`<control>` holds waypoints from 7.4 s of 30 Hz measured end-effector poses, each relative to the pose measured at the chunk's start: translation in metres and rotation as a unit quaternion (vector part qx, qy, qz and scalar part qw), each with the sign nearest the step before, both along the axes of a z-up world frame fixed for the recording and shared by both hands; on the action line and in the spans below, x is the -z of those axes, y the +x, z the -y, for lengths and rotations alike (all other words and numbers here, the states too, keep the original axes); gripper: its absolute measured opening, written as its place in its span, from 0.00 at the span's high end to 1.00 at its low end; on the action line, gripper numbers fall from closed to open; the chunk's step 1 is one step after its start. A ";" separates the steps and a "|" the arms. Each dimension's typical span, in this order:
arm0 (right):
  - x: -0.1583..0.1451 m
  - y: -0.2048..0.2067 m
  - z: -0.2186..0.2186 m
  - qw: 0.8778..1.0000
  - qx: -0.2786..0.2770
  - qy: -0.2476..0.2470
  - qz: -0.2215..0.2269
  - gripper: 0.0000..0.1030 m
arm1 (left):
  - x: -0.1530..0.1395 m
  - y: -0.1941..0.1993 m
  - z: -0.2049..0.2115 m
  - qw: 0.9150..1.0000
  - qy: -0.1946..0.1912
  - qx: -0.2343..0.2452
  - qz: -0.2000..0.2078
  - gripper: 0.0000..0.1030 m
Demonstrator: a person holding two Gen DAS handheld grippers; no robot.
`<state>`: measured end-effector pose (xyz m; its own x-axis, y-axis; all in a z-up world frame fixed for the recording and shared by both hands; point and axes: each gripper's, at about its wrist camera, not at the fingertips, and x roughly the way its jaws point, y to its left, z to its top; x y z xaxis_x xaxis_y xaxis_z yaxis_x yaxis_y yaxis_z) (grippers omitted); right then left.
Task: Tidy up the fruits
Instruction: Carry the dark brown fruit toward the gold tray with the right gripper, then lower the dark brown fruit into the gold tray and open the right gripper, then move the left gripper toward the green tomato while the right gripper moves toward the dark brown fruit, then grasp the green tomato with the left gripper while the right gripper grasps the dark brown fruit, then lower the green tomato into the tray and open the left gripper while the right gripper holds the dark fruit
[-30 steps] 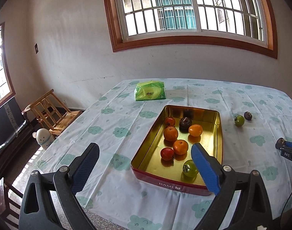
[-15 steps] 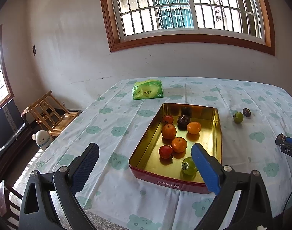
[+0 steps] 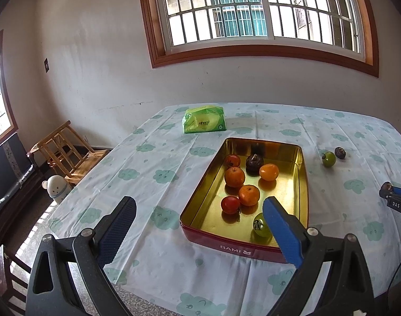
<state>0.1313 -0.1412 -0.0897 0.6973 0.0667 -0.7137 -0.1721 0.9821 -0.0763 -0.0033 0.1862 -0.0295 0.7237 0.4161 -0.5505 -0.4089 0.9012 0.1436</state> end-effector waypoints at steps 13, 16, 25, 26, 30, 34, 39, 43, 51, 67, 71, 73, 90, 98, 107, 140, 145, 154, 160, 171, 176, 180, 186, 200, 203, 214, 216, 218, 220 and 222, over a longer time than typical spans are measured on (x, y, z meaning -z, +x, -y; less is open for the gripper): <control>-0.053 -0.065 -0.110 0.987 -0.149 0.050 0.041 0.61 | 0.003 -0.001 -0.003 1.000 -0.002 0.004 -0.005 0.06; -0.060 -0.075 -0.135 0.980 -0.183 0.060 0.041 0.61 | 0.004 0.000 -0.004 1.000 -0.001 0.006 -0.006 0.05; -0.071 -0.091 -0.193 0.966 -0.249 0.065 0.037 0.61 | 0.009 0.000 -0.007 1.000 -0.006 0.008 -0.009 0.05; -0.071 -0.092 -0.197 0.964 -0.254 0.064 0.037 0.61 | 0.009 0.000 -0.007 1.000 -0.007 0.008 -0.009 0.05; -0.071 -0.091 -0.214 0.961 -0.268 0.060 0.036 0.61 | 0.012 0.001 -0.010 1.000 -0.009 0.008 -0.011 0.05; -0.067 -0.088 -0.225 0.960 -0.272 0.060 0.030 0.61 | 0.016 0.000 -0.013 1.000 -0.010 0.008 -0.014 0.05; -0.059 -0.080 -0.236 0.960 -0.273 0.054 0.021 0.61 | 0.019 0.002 -0.019 1.000 -0.014 0.006 -0.018 0.05; -0.051 -0.073 -0.245 0.960 -0.275 0.043 0.015 0.61 | 0.022 0.002 -0.023 1.000 -0.018 0.005 -0.021 0.05; -0.032 -0.054 -0.255 0.964 -0.266 0.031 -0.008 0.61 | 0.022 0.003 -0.025 1.000 -0.020 0.005 -0.024 0.05; -0.015 -0.026 -0.273 0.967 -0.253 0.022 -0.021 0.61 | 0.030 0.011 -0.035 0.999 -0.022 0.006 -0.035 0.05; -0.015 -0.023 -0.277 0.967 -0.252 0.016 -0.014 0.61 | 0.030 0.011 -0.035 0.999 -0.023 0.005 -0.035 0.05; -0.015 -0.024 -0.279 0.967 -0.253 0.011 -0.009 0.60 | 0.030 0.012 -0.035 0.999 -0.023 0.005 -0.035 0.05; -0.033 -0.028 -0.271 0.964 -0.259 0.050 0.018 0.60 | 0.032 0.011 -0.033 0.999 -0.020 0.005 -0.036 0.05; -0.042 -0.043 -0.227 0.965 -0.248 0.080 0.041 0.58 | 0.029 0.005 -0.027 0.999 -0.015 0.005 -0.034 0.05; -0.023 -0.036 -0.113 0.987 -0.147 0.055 0.034 0.56 | 0.018 0.007 -0.009 0.999 -0.004 0.016 -0.033 0.05; 0.002 0.016 0.118 0.994 0.069 0.087 0.003 0.51 | 0.054 0.268 0.163 0.952 -0.066 0.263 -0.145 0.23; 0.002 0.015 0.119 0.993 0.060 0.101 0.004 0.51 | 0.086 0.305 0.153 0.952 -0.080 0.229 -0.185 0.32; 0.002 0.016 0.120 0.992 0.058 0.108 0.002 0.51 | 0.098 0.296 0.155 0.952 -0.105 0.213 -0.195 0.66; -0.016 0.032 0.085 0.992 -0.034 0.120 -0.003 0.51 | 0.060 0.237 0.146 0.952 -0.158 0.217 -0.146 0.65; -0.013 0.138 -0.048 0.974 -0.223 0.037 -0.009 0.51 | 0.025 0.158 0.105 0.956 -0.192 0.188 -0.117 0.65; 0.002 0.165 -0.075 0.974 -0.222 0.005 -0.036 0.52 | 0.012 0.135 0.082 0.962 -0.186 0.167 -0.105 0.65; 0.000 0.155 -0.077 0.976 -0.213 -0.001 -0.039 0.66 | 0.005 0.116 0.061 0.968 -0.184 0.144 -0.091 0.65; -0.021 0.074 -0.018 0.989 -0.123 0.082 0.011 0.66 | 0.006 0.085 0.021 0.976 -0.178 0.099 -0.077 0.65; -0.002 0.025 0.066 0.994 0.048 0.093 0.017 0.66 | 0.026 0.044 -0.023 0.982 -0.161 0.054 -0.082 0.65; 0.001 0.027 0.064 0.995 0.048 0.085 0.009 0.66 | 0.025 0.039 -0.028 0.984 -0.156 0.050 -0.071 0.65; 0.004 0.031 0.060 0.996 0.052 0.071 0.001 0.66 | 0.036 0.042 -0.042 0.985 -0.155 0.040 -0.065 0.65; 0.004 0.031 0.060 0.996 0.051 0.071 0.001 0.66 | 0.037 0.041 -0.043 0.985 -0.156 0.037 -0.065 0.65; 0.004 0.031 0.060 0.996 0.052 0.071 0.001 0.66 | 0.037 0.039 -0.042 0.985 -0.153 0.035 -0.064 0.65; 0.004 0.031 0.061 0.996 0.053 0.072 0.002 0.66 | 0.035 0.039 -0.040 0.987 -0.147 0.033 -0.063 0.65; 0.004 0.031 0.061 0.996 0.053 0.072 0.002 0.66 | 0.033 0.038 -0.036 0.988 -0.136 0.029 -0.062 0.65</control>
<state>0.1620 -0.2017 -0.0942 0.7083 0.0950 -0.6995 -0.0675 0.9955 0.0669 0.0348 0.2220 -0.0630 0.6613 0.2010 -0.7227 -0.3503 0.9347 -0.0607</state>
